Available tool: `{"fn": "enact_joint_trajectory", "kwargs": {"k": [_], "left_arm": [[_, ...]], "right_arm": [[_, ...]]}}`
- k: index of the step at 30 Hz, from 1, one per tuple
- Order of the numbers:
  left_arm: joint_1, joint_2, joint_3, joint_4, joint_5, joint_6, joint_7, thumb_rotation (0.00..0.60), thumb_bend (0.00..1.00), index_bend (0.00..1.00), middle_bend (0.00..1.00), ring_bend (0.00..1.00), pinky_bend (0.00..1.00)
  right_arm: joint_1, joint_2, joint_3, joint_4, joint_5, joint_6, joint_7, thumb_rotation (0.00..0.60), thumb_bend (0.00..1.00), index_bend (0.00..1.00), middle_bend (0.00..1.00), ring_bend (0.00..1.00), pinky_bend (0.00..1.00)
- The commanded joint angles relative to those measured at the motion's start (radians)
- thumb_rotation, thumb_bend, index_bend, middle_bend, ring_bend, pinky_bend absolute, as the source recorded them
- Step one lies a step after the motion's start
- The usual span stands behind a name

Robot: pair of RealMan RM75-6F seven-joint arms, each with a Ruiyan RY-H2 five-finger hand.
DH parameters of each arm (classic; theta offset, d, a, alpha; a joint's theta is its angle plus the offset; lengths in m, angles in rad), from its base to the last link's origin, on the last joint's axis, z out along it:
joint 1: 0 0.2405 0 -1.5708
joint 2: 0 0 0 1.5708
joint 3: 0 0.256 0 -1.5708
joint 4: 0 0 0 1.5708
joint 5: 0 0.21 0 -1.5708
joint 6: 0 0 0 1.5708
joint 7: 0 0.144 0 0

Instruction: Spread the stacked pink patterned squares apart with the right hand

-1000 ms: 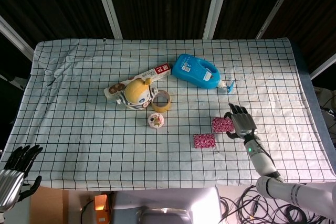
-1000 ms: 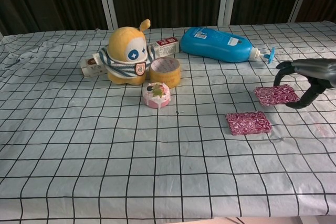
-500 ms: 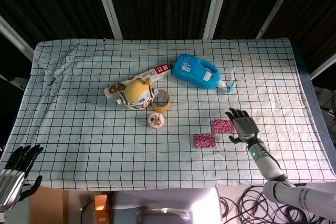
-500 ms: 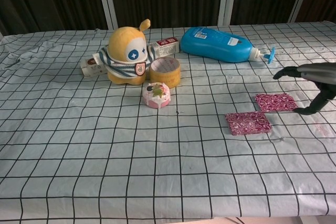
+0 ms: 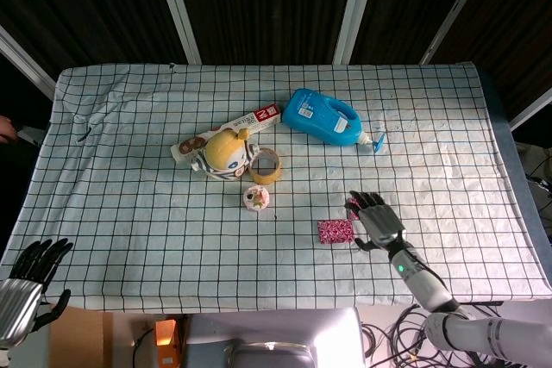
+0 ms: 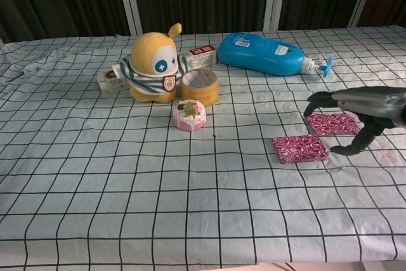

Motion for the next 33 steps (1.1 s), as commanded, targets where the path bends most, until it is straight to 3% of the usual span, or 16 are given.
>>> {"fn": "enact_joint_trajectory", "kwargs": {"k": [1,20,33], "left_arm": [[0.003,0.001,0.001,0.003,0.000,0.004,-0.005,0.600,0.45,0.00,0.05,0.00,0.00],[0.008,0.002,0.002,0.010,0.004,0.016,-0.016,0.600,0.45,0.00,0.05,0.00,0.00],[0.007,0.003,0.001,0.007,0.000,0.011,-0.015,0.600,0.45,0.00,0.05,0.00,0.00]], "right_arm": [[0.024,-0.038,0.002,0.011,0.042,-0.006,-0.041,0.600,0.27,0.19,0.00,0.00,0.07],[0.045,-0.082,-0.008,0.030,0.095,0.007,-0.075,0.600,0.27,0.29,0.00,0.00,0.07],[0.040,-0.095,-0.005,0.051,0.082,0.021,-0.054,0.600,0.27,0.44,0.00,0.00,0.08]]}}
